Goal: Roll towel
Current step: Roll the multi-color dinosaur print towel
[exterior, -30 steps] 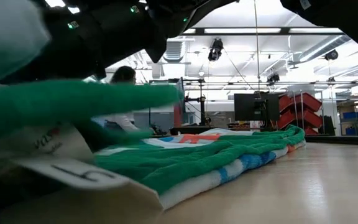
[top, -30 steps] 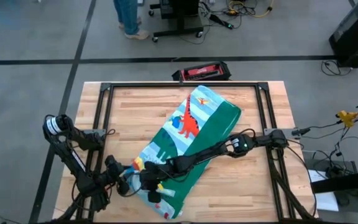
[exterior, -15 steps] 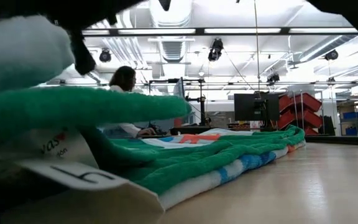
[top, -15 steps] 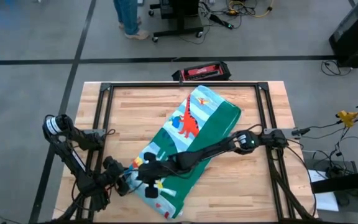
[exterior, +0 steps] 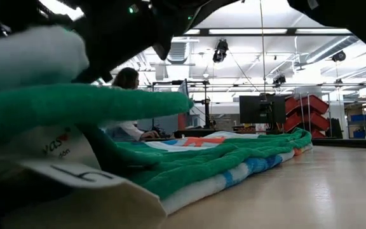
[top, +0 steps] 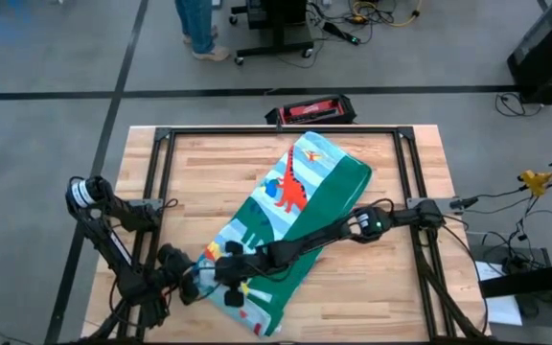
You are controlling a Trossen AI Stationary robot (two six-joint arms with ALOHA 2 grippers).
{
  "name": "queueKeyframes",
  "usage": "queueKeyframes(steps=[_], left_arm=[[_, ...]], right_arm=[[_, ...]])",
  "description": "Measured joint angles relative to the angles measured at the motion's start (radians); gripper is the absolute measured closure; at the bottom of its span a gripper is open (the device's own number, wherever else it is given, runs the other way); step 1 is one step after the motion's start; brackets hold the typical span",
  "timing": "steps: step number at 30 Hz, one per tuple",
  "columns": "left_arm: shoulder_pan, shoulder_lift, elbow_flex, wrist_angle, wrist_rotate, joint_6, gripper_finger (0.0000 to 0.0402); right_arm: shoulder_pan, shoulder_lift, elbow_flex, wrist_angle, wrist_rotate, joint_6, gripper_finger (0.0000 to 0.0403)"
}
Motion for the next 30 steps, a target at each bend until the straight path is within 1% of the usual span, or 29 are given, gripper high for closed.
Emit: queueKeyframes(steps=[2, 4, 8, 11, 13, 15, 18, 20, 22, 26, 30], left_arm=[[-0.005, 0.000, 0.017, -0.017, 0.009, 0.000, 0.0285], [-0.006, 0.000, 0.042, -0.067, 0.039, -0.006, 0.0285], [-0.009, 0.000, 0.121, -0.245, 0.106, -0.034, 0.0285], [-0.011, 0.000, 0.186, -0.360, 0.095, -0.065, 0.0285], [-0.012, 0.001, 0.215, -0.365, 0.031, -0.067, 0.0285], [-0.011, 0.013, 0.236, -0.320, -0.043, -0.034, 0.0285], [-0.011, 0.059, 0.240, -0.213, -0.089, 0.042, 0.0285], [-0.008, 0.109, 0.239, -0.180, -0.104, 0.054, 0.0285], [-0.006, 0.163, 0.234, -0.206, -0.084, 0.007, 0.0285], [-0.006, 0.245, 0.217, -0.313, 0.012, -0.142, 0.0285], [-0.007, 0.276, 0.198, -0.316, 0.033, -0.184, 0.0285]], right_arm=[[-0.001, 0.004, -0.011, -0.006, 0.022, -0.013, 0.0403], [0.000, 0.003, -0.011, -0.006, 0.033, -0.023, 0.0403], [-0.001, 0.002, -0.011, -0.012, 0.036, -0.023, 0.0403], [-0.001, 0.002, -0.011, -0.029, 0.037, -0.023, 0.0403], [-0.001, 0.002, -0.011, -0.036, 0.038, -0.023, 0.0403], [0.000, 0.002, -0.011, -0.036, 0.045, -0.030, 0.0403], [0.000, -0.002, -0.004, -0.046, 0.052, -0.060, 0.0403], [0.000, -0.003, 0.006, -0.051, 0.054, -0.079, 0.0403], [0.003, -0.005, 0.017, -0.053, 0.057, -0.084, 0.0403], [0.016, -0.009, 0.053, -0.105, 0.060, -0.104, 0.0403], [0.053, -0.020, 0.098, -0.200, 0.088, -0.176, 0.0403]])
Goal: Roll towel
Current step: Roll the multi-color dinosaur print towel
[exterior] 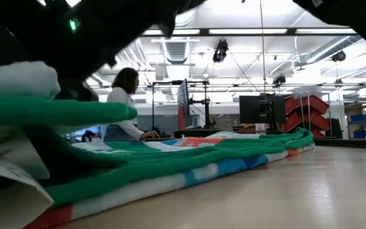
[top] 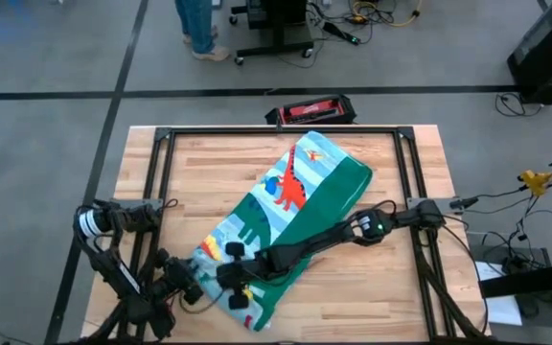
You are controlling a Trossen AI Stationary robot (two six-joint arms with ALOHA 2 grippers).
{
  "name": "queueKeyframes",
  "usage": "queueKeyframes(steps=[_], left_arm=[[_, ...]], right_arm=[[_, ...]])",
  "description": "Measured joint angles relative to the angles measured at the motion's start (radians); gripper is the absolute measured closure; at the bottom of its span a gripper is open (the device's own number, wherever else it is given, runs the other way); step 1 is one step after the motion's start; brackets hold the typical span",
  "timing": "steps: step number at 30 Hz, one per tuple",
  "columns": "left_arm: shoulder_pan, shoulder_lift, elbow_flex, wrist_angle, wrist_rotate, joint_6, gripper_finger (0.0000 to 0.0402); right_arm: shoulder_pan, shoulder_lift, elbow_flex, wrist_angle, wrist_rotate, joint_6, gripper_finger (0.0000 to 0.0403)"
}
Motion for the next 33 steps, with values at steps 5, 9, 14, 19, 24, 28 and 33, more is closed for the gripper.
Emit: queueKeyframes(steps=[5, 9, 14, 19, 24, 28, 33], left_arm=[[-0.008, -0.002, 0.002, 0.001, 0.006, 0.039, 0.0285], [-0.029, -0.022, 0.017, -0.041, 0.029, 0.042, 0.0285], [-0.037, -0.037, 0.056, -0.107, -0.012, 0.047, 0.0285], [-0.037, -0.043, 0.127, -0.130, -0.111, 0.102, 0.0285], [-0.037, -0.030, 0.218, 0.006, -0.193, 0.233, 0.0285], [-0.029, 0.011, 0.266, 0.225, -0.197, 0.405, 0.0285], [-0.026, 0.103, 0.342, 0.293, -0.184, 0.463, 0.0285]], right_arm=[[0.038, -0.050, 0.008, -0.057, 0.007, -0.111, 0.0403], [0.035, -0.051, 0.007, -0.152, 0.001, -0.128, 0.0403], [0.054, -0.050, -0.027, -0.111, -0.072, -0.080, 0.0403], [0.101, -0.063, -0.039, -0.116, 0.015, -0.082, 0.0403], [0.160, -0.139, -0.053, -0.201, 0.103, -0.128, 0.0403], [0.169, -0.135, -0.088, -0.272, 0.102, -0.120, 0.0403], [0.158, -0.138, -0.112, -0.251, 0.114, -0.081, 0.0403]])
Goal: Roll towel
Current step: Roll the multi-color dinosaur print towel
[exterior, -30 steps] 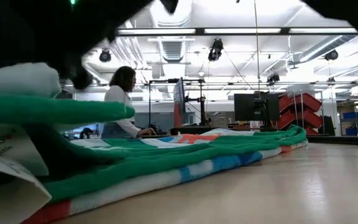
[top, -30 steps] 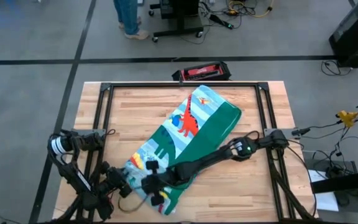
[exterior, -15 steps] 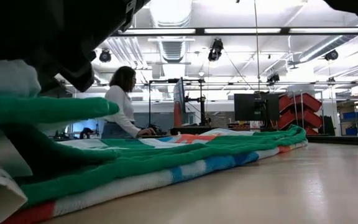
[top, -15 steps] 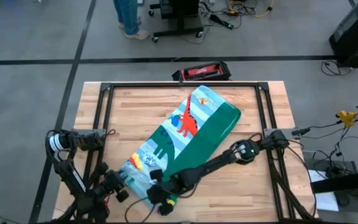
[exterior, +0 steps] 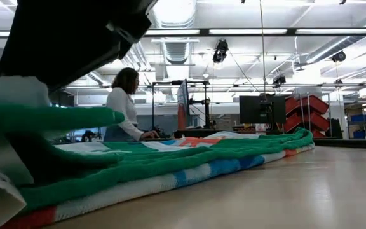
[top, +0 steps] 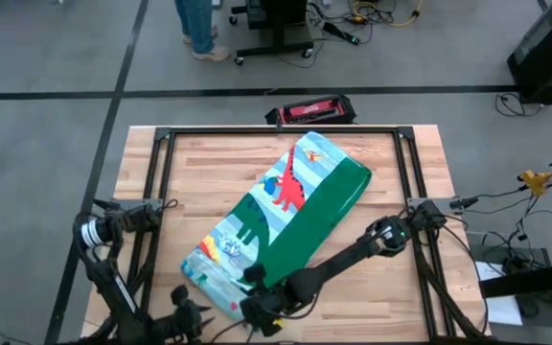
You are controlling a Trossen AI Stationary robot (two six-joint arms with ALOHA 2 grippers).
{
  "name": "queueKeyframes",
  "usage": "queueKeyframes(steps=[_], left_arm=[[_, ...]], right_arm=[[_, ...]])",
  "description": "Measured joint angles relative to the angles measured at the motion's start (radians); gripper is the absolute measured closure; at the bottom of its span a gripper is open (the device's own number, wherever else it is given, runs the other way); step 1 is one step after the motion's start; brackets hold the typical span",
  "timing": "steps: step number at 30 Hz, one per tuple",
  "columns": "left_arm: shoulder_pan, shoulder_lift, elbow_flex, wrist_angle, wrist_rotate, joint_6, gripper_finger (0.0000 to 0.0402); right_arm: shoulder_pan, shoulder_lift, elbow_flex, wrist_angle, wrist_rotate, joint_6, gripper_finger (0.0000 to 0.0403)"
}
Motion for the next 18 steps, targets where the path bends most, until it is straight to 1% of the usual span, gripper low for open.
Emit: queueKeyframes(steps=[2, 6, 8, 14, 18], left_arm=[[0.000, 0.036, 0.024, 0.000, 0.012, -0.001, 0.0285], [0.002, 0.098, 0.051, 0.006, 0.013, -0.035, 0.0285], [0.004, 0.124, 0.054, 0.008, 0.013, -0.058, 0.0285], [0.008, 0.147, 0.039, 0.020, -0.015, -0.126, 0.0285], [0.029, 0.139, 0.033, 0.022, -0.011, -0.104, 0.0285]], right_arm=[[0.002, 0.000, -0.003, 0.008, 0.029, 0.014, 0.0403], [0.003, -0.006, -0.001, 0.021, 0.171, 0.038, 0.0403], [-0.003, -0.008, -0.001, -0.002, 0.193, 0.079, 0.0403], [-0.014, -0.004, -0.046, -0.029, 0.171, 0.186, 0.0403], [-0.014, -0.004, -0.075, 0.038, 0.068, 0.200, 0.0403]])
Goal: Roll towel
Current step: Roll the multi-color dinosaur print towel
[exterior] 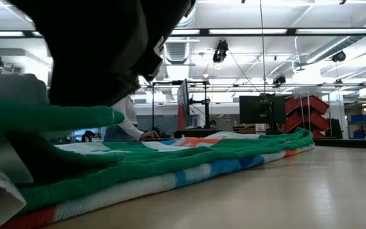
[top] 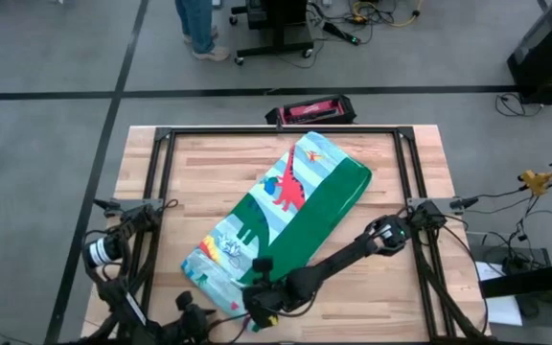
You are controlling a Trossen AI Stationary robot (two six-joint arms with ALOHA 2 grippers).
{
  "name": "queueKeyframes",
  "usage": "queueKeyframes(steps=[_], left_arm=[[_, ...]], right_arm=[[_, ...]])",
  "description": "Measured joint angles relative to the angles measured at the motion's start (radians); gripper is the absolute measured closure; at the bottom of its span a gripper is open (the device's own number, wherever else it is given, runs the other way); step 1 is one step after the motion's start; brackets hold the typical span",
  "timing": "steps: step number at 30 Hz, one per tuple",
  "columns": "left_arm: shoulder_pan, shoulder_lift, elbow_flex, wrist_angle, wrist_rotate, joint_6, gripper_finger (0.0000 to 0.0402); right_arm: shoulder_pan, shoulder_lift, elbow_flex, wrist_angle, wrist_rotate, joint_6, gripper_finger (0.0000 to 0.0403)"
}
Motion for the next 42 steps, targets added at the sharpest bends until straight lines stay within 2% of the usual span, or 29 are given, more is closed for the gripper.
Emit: queueKeyframes(steps=[4, 15, 21, 30, 36, 42], left_arm=[[0.026, -0.006, -0.001, 0.003, 0.008, 0.044, 0.0285], [0.049, -0.018, 0.005, 0.000, -0.018, 0.103, 0.0285], [0.055, -0.022, 0.001, 0.006, -0.018, 0.115, 0.0285], [0.056, -0.044, 0.032, -0.020, 0.086, 0.123, 0.0285], [0.055, -0.090, 0.078, -0.081, 0.058, 0.157, 0.0285], [0.079, -0.095, 0.038, -0.068, 0.031, 0.176, 0.0285]], right_arm=[[0.002, 0.000, -0.016, 0.125, -0.097, -0.009, 0.0403], [-0.003, 0.001, -0.045, 0.164, -0.105, -0.011, 0.0403], [-0.002, 0.002, -0.094, 0.291, -0.205, -0.041, 0.0403], [-0.002, 0.002, -0.073, 0.233, -0.174, -0.065, 0.0403], [-0.004, 0.001, -0.069, 0.206, -0.173, -0.076, 0.0403], [-0.005, -0.006, -0.069, 0.189, -0.170, -0.080, 0.0403]])
